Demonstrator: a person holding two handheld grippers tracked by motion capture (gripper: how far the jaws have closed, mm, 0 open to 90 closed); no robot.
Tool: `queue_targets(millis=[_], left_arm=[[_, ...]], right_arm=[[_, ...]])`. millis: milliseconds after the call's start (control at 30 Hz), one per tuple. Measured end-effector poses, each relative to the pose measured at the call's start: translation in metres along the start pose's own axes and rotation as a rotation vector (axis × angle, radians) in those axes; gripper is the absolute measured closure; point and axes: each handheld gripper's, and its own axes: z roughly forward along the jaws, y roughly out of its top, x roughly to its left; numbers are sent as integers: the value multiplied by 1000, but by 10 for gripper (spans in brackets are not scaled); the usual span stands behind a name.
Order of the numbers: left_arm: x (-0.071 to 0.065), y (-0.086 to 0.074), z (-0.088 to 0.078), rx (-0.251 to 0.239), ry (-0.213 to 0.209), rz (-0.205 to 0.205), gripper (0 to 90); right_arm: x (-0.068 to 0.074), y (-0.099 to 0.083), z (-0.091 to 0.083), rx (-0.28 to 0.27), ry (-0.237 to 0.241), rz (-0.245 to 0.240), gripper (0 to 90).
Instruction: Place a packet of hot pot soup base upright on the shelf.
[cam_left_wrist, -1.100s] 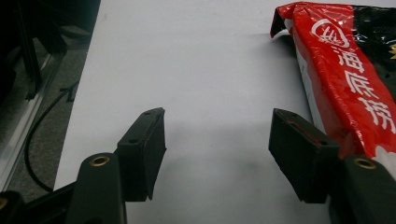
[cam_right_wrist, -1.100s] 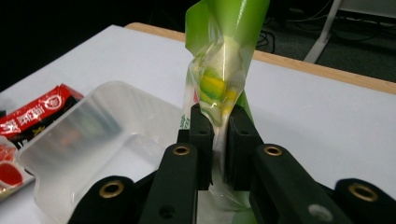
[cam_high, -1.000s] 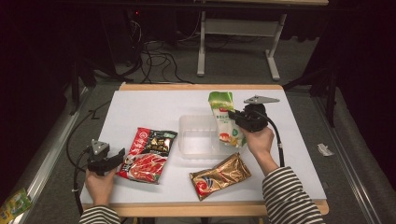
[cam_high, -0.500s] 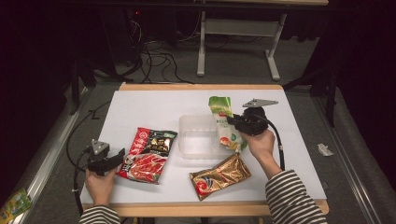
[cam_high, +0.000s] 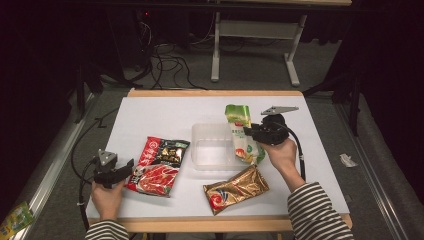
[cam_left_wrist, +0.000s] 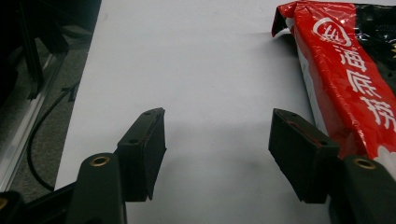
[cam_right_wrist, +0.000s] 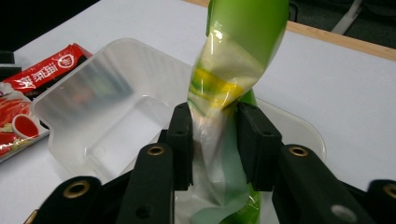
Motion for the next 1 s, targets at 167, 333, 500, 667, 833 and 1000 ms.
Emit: queue_targets(millis=[167, 333, 500, 667, 833, 1000], left_arm=[[0, 0, 0, 2, 1, 3, 370], [0, 0, 0, 1, 1, 3, 370], [0, 0, 0, 0, 1, 2, 369], [0, 0, 0, 2, -2, 2, 370], [0, 0, 0, 1, 1, 4, 369], [0, 0, 0, 0, 3, 6, 369]], right_arm=[[-3, 8, 7, 60, 2, 6, 636], [-2, 13, 13, 115, 4, 20, 639], [3, 18, 13, 144, -32, -27, 876], [5, 14, 9, 79, -59, -26, 900], [7, 13, 1, -42, -90, -21, 900], [6, 4, 5, -102, -89, -19, 898]])
